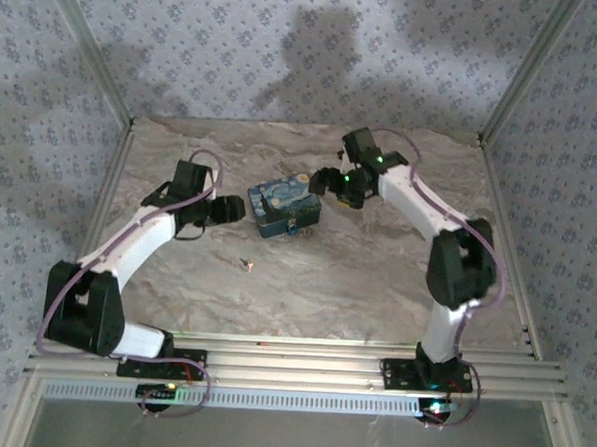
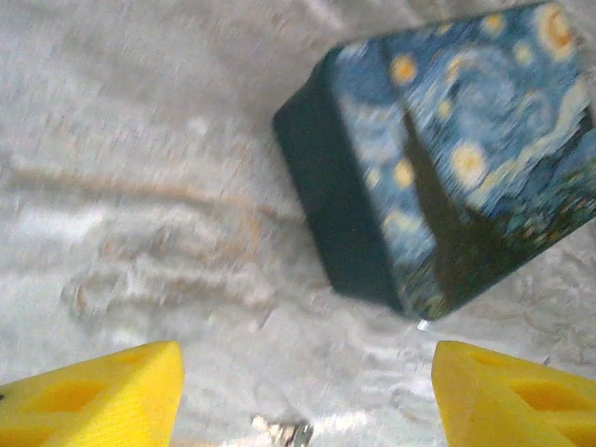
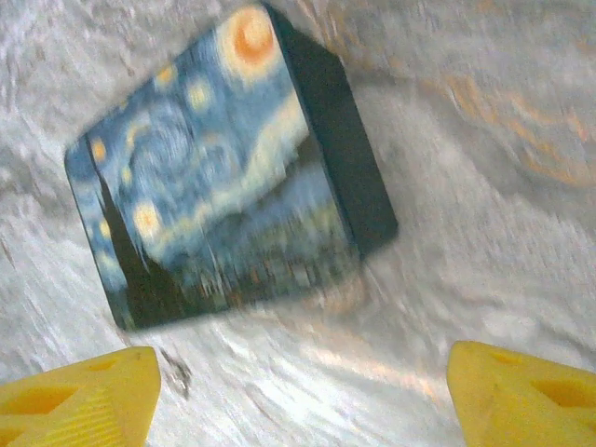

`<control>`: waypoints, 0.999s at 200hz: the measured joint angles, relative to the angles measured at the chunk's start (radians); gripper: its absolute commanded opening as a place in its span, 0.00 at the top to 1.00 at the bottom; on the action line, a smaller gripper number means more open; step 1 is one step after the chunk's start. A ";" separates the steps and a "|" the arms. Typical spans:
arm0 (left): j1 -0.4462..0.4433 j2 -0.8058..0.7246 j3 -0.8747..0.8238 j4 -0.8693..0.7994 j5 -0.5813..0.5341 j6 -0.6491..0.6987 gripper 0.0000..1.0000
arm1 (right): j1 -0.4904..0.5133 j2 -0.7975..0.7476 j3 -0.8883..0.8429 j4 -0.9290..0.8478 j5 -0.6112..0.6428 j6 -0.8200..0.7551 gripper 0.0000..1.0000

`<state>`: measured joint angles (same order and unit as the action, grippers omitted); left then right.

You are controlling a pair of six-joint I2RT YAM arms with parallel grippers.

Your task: Unlock a padlock with a key

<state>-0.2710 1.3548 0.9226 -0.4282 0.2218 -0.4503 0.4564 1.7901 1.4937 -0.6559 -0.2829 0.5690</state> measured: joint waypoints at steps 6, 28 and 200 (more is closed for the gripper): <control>0.000 -0.020 -0.035 -0.008 -0.003 -0.012 0.32 | 0.013 -0.042 -0.064 0.014 0.013 0.003 0.19; -0.021 -0.069 -0.175 -0.026 -0.020 -0.083 0.37 | 0.090 -0.115 -0.244 0.069 0.061 0.037 0.21; -0.091 -0.217 -0.308 -0.063 -0.108 -0.277 0.44 | 0.308 0.438 0.300 0.109 0.085 0.032 0.54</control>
<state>-0.3622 1.1381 0.6144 -0.4911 0.1143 -0.7277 0.7647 2.2284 1.7935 -0.5465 -0.1982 0.6006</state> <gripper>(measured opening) 0.561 0.460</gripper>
